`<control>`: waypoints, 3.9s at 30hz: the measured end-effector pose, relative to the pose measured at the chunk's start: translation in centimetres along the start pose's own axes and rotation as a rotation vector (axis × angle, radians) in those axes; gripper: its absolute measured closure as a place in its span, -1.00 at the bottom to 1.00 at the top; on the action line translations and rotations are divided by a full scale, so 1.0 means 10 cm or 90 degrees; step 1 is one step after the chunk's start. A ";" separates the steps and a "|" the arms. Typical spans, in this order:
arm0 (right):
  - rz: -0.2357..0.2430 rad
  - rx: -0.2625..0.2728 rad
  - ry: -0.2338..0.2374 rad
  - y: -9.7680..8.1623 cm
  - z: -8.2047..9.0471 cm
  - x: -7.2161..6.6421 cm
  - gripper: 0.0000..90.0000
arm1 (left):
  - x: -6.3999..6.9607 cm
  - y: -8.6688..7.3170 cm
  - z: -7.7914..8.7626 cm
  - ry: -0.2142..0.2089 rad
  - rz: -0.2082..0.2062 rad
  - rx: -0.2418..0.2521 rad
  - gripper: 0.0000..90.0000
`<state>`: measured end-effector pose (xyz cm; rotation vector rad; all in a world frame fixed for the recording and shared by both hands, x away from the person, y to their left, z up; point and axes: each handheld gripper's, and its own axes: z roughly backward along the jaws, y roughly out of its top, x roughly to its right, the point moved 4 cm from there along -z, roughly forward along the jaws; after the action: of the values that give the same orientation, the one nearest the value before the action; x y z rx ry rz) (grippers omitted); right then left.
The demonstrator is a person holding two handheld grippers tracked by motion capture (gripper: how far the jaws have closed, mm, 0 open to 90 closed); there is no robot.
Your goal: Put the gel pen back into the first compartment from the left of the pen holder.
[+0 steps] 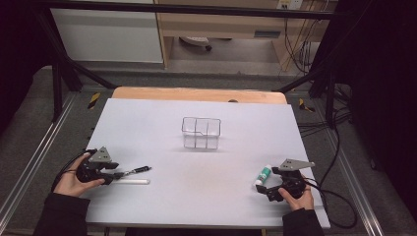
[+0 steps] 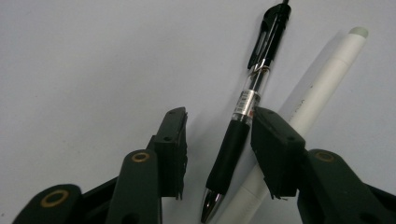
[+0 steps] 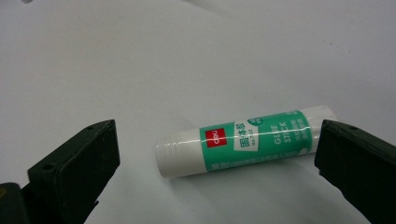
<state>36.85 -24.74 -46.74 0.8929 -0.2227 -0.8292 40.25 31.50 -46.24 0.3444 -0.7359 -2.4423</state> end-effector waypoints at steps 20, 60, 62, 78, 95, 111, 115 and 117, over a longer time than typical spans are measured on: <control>0.003 0.000 0.000 0.00 0.00 0.00 -0.99 | -0.04 0.02 -0.03 -0.025 -0.007 -0.002 0.67; 0.003 0.002 0.003 0.00 0.01 0.00 -0.99 | 0.01 0.14 -0.02 -0.030 0.032 0.075 0.75; 0.004 0.004 0.003 0.01 0.01 0.00 -0.99 | 0.04 0.18 -0.01 -0.030 0.030 0.077 0.75; 0.056 -0.011 -0.014 0.14 -0.08 -0.18 -0.99 | 0.36 0.55 -0.12 -0.044 0.008 0.074 0.75; 0.101 -0.034 -0.010 0.21 -0.26 -0.36 -0.99 | 0.47 0.65 -0.19 -0.059 -0.010 0.071 0.75; 0.226 -0.038 0.003 0.52 -0.50 -0.83 -0.99 | 0.81 0.98 -0.27 -0.093 -0.076 0.056 0.75; 0.277 -0.051 -0.004 0.59 -0.57 -0.97 -0.98 | 0.92 1.12 -0.31 -0.103 -0.097 0.051 0.75; 0.298 -0.055 -0.006 0.63 -0.60 -1.03 -0.97 | 0.97 1.20 -0.33 -0.108 -0.107 0.049 0.75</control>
<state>36.26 -11.51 -44.06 0.7154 -0.3838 -0.4050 38.91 16.15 -42.81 0.2373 -0.9083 -2.6302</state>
